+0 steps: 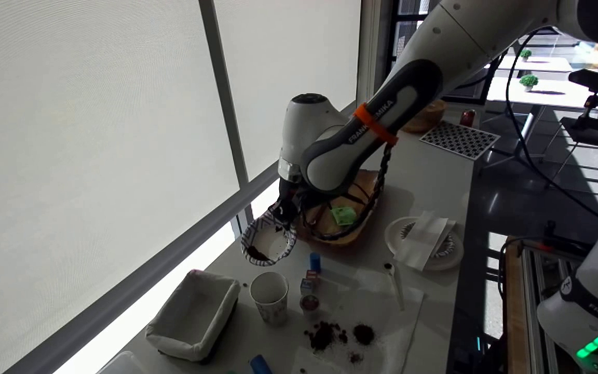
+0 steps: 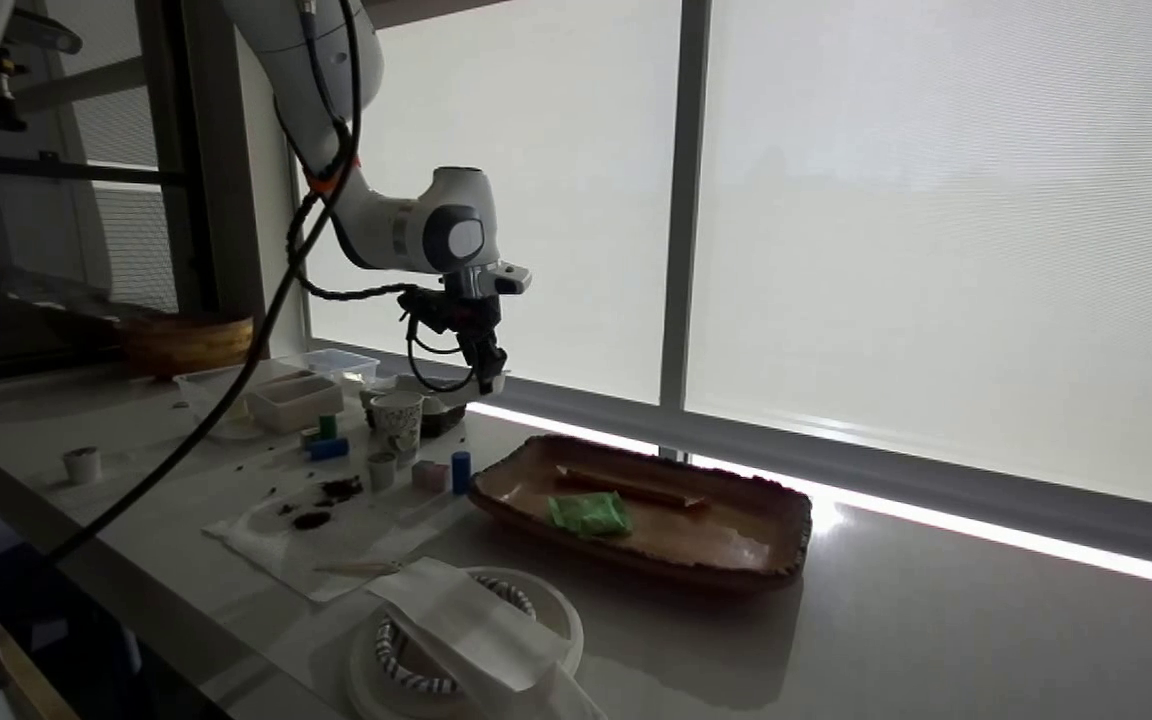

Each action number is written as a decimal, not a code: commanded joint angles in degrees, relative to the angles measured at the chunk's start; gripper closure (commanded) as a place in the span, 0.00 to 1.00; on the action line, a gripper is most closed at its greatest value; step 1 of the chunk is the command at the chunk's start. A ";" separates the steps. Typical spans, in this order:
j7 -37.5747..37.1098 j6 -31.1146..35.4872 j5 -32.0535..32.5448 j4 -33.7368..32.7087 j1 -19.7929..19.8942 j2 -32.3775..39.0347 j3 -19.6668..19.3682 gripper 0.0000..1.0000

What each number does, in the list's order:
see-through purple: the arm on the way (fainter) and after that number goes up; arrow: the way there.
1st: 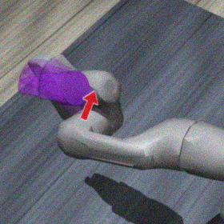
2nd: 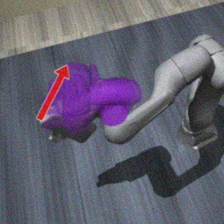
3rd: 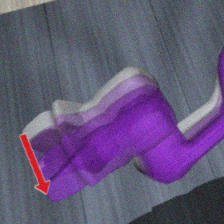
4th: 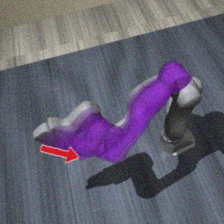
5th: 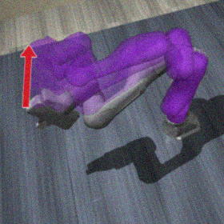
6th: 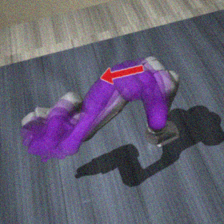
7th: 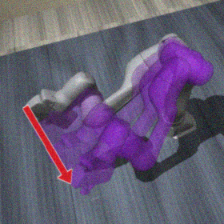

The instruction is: Move the cup backwards and pour the beans into it

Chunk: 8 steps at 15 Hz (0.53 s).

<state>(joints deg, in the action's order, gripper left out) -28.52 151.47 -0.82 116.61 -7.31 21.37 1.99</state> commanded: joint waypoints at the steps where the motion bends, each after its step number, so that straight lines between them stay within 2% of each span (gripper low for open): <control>1: -3.31 3.50 -4.68 -1.32 -0.80 3.91 -1.44 0.99; 8: -7.83 8.49 -11.33 -2.54 -1.31 9.21 -1.87 0.99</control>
<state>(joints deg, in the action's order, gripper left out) -34.29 158.03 -9.17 115.29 -7.48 28.09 0.88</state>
